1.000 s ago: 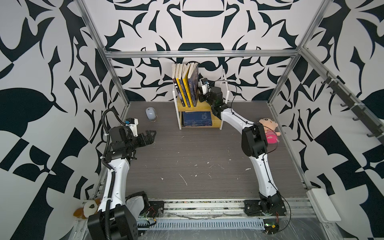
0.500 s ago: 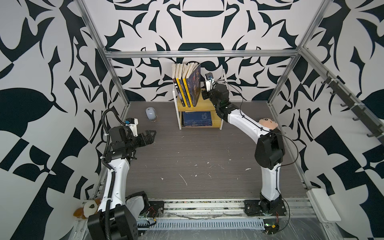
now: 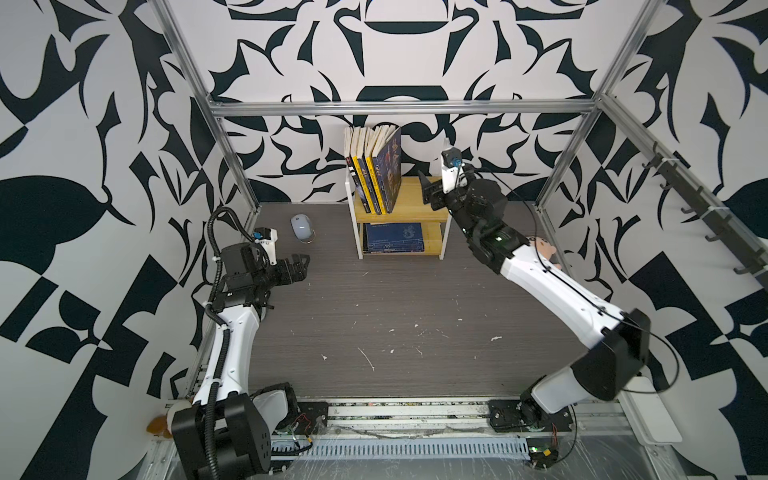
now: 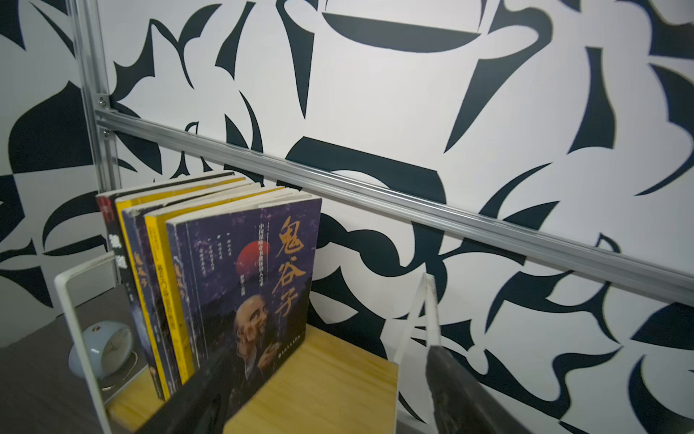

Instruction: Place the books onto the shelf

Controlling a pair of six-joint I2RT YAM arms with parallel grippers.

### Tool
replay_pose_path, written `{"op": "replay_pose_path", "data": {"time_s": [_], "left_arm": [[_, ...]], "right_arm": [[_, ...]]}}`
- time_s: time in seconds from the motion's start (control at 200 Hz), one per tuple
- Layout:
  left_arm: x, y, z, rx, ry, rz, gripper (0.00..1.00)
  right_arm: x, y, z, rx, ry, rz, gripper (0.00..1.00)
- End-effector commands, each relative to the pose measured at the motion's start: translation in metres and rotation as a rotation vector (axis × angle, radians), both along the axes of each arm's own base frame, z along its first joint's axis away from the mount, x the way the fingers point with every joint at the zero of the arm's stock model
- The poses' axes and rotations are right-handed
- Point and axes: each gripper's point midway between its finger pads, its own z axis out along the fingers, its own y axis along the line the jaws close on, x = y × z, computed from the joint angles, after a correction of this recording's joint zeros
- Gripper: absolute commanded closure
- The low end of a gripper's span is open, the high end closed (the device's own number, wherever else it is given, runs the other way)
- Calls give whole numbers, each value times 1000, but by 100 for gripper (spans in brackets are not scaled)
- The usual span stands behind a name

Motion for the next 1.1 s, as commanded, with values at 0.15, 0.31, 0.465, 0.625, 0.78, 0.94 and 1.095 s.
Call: {"op": "replay_pose_path", "data": {"time_s": [0.15, 0.31, 0.465, 0.625, 0.78, 0.94, 1.095], "left_arm": [[28, 9, -8, 122, -175, -9, 0], [34, 8, -34, 134, -192, 7, 0], [35, -3, -66, 168, -202, -18, 0], [29, -21, -87, 191, -233, -48, 0], [27, -30, -100, 226, -271, -65, 0], [28, -20, -101, 226, -279, 7, 0], [27, -5, -111, 233, -315, 102, 0]], "right_arm": [[-68, -67, -27, -7, 39, -115, 1], [-90, -102, -93, -52, 116, -181, 1], [-96, -148, -153, -19, 178, -326, 1], [-97, -187, -212, 54, 208, -445, 1], [-90, -201, -250, 14, 231, -515, 1], [-83, -215, -277, 20, 233, -562, 1], [-74, -230, -302, 67, 255, -594, 1]]}}
